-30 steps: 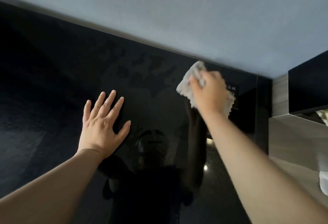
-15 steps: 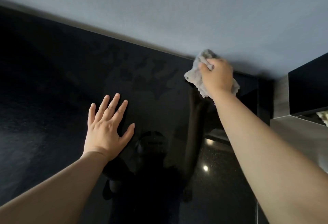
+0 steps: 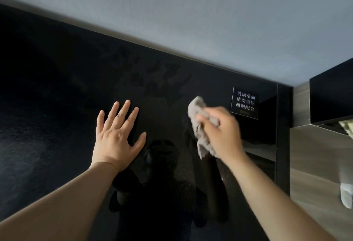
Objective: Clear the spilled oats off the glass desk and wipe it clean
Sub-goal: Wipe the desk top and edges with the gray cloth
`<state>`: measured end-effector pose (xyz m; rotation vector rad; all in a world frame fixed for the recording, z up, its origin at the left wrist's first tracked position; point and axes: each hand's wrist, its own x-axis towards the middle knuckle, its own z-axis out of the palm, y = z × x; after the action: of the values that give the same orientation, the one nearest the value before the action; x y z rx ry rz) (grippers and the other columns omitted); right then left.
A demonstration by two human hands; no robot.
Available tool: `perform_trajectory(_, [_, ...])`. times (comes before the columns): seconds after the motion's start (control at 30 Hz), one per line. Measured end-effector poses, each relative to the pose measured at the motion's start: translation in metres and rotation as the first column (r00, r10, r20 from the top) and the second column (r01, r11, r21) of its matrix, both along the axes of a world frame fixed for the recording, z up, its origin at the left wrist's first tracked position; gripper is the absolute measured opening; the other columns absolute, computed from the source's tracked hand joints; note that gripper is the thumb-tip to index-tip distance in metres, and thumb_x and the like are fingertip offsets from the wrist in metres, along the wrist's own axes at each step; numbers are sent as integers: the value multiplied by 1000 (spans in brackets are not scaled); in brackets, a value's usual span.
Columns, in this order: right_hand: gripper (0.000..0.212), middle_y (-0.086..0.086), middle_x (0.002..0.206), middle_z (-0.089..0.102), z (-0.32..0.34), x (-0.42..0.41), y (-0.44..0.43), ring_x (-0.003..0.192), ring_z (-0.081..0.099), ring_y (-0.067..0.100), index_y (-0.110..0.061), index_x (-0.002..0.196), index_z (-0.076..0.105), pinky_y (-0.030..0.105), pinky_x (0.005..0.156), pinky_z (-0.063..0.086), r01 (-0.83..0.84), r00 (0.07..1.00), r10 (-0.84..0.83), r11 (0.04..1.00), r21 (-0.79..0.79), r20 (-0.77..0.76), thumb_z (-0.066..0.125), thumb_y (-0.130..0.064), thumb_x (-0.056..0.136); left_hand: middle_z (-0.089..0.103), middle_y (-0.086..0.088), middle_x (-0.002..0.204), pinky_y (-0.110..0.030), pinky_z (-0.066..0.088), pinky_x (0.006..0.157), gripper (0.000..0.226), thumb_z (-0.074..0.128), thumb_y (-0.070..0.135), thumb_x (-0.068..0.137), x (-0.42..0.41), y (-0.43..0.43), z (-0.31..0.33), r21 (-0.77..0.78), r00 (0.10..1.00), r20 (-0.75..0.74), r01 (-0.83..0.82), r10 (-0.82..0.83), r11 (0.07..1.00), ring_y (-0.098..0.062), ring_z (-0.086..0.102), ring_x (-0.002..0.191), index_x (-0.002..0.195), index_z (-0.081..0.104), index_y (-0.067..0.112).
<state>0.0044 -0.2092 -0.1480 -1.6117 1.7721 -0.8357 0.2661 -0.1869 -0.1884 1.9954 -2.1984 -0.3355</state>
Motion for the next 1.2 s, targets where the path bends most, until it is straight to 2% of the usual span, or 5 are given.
perform_trajectory(0.27, [18, 4, 98, 57, -29, 9, -44, 85, 57, 24, -20, 97, 70, 28, 62, 35, 232, 861, -271, 962, -141, -431, 66, -33, 85, 21, 2, 159, -49, 5, 120, 71, 35, 58, 86, -1, 0, 0, -7, 1000, 4, -4, 4, 1000, -20, 9, 149, 148, 35, 24])
perform_trajectory(0.57, [26, -13, 94, 59, 11, 25, 70, 86, 61, 4, -20, 102, 72, 23, 78, 49, -222, 974, 224, 972, 81, -24, 62, -38, 87, 20, 2, 159, -50, 6, 120, 71, 36, 58, 86, -1, 0, 0, -2, 1000, 10, -5, 5, 1000, -20, 9, 149, 148, 34, 24])
perform_trajectory(0.87, [30, 1, 107, 55, -19, -14, -2, 98, 52, 23, -21, 105, 67, 27, 70, 34, 120, 893, -140, 990, -74, -428, 65, -43, 85, 20, 2, 159, -48, 4, 120, 71, 35, 59, 86, -1, 1, 0, -12, 1000, 6, -16, 16, 1000, -20, 10, 149, 148, 35, 24])
perform_trajectory(1.0, [21, -1, 99, 56, -21, 24, 67, 84, 56, 20, -21, 101, 68, 26, 64, 40, 44, 934, -90, 990, -136, -345, 66, -35, 85, 21, 2, 159, -48, 5, 120, 71, 35, 59, 86, 0, 1, -1, -20, 1000, 14, -17, 18, 1000, -20, 10, 149, 148, 35, 24])
perform_trajectory(1.2, [20, -18, 97, 56, 11, 32, 126, 86, 58, -1, -29, 103, 68, 11, 70, 44, -205, 978, 209, 970, 129, -22, 58, -40, 89, 20, 2, 159, -48, 3, 120, 72, 32, 61, 86, 0, 1, -2, -25, 1000, 3, -13, 13, 1000, -20, 9, 149, 148, 34, 25])
